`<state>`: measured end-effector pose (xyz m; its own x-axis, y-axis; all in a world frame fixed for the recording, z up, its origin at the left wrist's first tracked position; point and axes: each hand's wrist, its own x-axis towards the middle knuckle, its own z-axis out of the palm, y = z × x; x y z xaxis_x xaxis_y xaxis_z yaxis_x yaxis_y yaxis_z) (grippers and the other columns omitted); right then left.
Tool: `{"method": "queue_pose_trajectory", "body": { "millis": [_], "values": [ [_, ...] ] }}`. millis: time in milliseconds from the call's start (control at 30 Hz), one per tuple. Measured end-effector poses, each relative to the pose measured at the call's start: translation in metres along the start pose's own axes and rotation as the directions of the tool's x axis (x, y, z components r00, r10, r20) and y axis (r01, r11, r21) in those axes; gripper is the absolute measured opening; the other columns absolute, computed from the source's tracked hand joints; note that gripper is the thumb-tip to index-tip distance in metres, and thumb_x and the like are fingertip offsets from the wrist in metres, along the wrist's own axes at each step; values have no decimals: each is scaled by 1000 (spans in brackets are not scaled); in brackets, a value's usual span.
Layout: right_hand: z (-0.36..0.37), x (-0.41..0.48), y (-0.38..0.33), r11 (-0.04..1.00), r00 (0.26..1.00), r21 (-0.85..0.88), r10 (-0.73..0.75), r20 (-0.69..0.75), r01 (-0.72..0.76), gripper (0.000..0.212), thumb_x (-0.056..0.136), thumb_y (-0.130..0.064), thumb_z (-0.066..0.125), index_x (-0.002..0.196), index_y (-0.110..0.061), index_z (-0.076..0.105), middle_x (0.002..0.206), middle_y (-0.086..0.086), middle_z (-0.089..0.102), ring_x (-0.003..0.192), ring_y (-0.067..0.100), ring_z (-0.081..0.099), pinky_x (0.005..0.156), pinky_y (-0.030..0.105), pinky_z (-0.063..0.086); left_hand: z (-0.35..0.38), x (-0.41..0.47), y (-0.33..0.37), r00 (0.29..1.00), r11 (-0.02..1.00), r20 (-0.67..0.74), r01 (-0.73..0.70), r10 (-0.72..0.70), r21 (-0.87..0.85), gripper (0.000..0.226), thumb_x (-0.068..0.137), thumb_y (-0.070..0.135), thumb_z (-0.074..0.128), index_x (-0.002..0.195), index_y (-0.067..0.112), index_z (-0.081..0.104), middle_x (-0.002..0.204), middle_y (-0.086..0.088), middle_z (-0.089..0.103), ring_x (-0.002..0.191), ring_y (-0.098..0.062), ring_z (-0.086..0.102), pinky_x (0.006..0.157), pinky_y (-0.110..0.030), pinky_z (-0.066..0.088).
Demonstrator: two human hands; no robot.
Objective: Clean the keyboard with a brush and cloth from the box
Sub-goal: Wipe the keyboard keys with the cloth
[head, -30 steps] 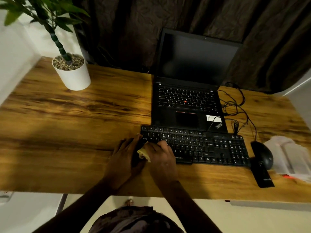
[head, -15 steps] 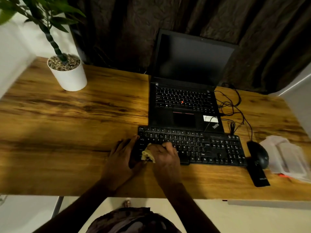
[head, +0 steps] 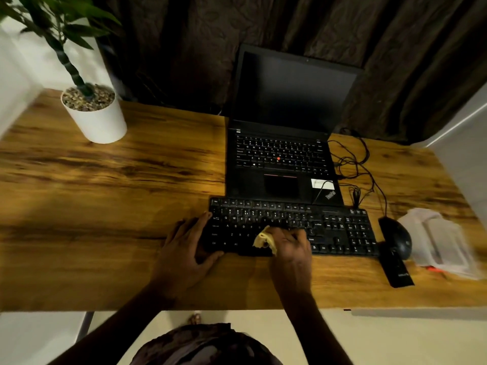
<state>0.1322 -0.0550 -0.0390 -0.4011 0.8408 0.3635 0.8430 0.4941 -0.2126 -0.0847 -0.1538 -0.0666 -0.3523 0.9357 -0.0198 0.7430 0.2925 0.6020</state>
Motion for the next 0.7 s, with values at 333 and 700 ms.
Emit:
{"method": "queue_pose_trajectory", "body": {
  "millis": [333, 700],
  "values": [
    [-1, 2, 5, 1000, 999, -3, -31, 21, 31, 47, 70, 13, 69, 106, -17, 71, 92, 5, 75, 89, 29, 62, 68, 35, 51, -4, -2, 5, 1000, 1000, -18, 2, -2, -1, 90, 79, 81, 45, 154, 45, 11, 158, 7, 29, 145, -21, 22, 112, -52, 34],
    [-14, 2, 28, 998, 994, -40, 48, 99, -45, 60, 63, 17, 69, 110, -21, 70, 99, 3, 75, 96, 28, 57, 69, 35, 51, -3, -2, 4, 999, 1000, -22, -29, 29, -11, 90, 80, 77, 50, 155, 44, 11, 158, 8, 29, 145, -20, 25, 110, -52, 36]
  ]
}}
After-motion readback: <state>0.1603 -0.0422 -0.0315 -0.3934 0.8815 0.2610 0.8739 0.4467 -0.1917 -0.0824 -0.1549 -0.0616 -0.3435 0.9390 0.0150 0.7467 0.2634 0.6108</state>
